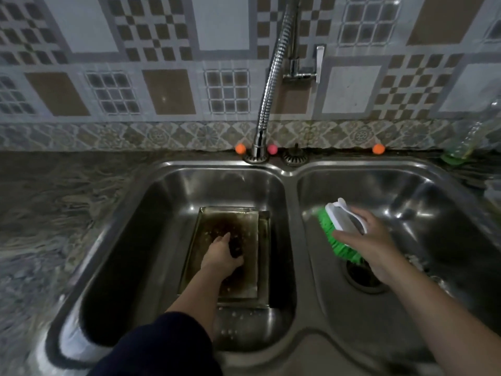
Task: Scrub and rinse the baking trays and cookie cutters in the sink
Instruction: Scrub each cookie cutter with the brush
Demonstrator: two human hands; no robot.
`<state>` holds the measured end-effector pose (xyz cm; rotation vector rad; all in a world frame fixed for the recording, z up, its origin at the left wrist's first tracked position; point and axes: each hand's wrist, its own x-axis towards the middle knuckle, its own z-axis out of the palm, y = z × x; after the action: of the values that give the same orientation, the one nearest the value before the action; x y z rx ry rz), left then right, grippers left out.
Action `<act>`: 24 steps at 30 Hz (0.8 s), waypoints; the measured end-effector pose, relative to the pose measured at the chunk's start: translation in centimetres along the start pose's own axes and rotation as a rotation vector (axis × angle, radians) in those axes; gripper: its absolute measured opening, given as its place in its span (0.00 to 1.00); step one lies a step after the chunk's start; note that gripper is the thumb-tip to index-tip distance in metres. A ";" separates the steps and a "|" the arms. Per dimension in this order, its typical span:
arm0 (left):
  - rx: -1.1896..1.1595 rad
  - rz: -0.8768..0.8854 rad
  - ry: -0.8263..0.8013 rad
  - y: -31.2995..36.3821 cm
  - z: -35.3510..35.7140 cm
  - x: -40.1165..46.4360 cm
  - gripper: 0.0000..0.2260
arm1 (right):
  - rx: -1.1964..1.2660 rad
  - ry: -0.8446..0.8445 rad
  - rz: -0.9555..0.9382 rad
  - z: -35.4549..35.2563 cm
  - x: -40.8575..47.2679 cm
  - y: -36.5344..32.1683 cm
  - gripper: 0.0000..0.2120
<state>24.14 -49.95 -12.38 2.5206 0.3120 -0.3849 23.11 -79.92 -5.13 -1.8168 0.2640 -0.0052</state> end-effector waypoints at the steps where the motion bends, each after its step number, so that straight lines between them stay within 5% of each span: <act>1: 0.016 0.008 -0.009 -0.2 0.2 0.1 0.37 | -0.041 0.018 0.003 -0.2 0.0 0.3 0.30; 6: 0.030 0.044 0.035 0.9 -0.2 -0.3 0.37 | -0.218 0.078 -0.059 -1.2 -1.1 0.4 0.31; 11: -0.064 0.197 0.175 6.2 -2.1 -0.8 0.22 | -0.322 0.100 -0.089 -3.3 -2.4 -0.2 0.30; 15: -0.055 0.355 0.251 12.8 -1.5 -0.9 0.20 | -0.348 0.133 -0.102 -7.2 -3.5 -0.9 0.31; 24: -0.031 0.509 0.007 24.5 9.6 -4.4 0.21 | -0.406 0.242 -0.106 -18.3 -3.6 -1.2 0.30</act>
<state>25.47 -75.95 -6.36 2.4569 -0.3174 -0.1653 17.18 -96.49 1.27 -2.2351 0.3583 -0.2647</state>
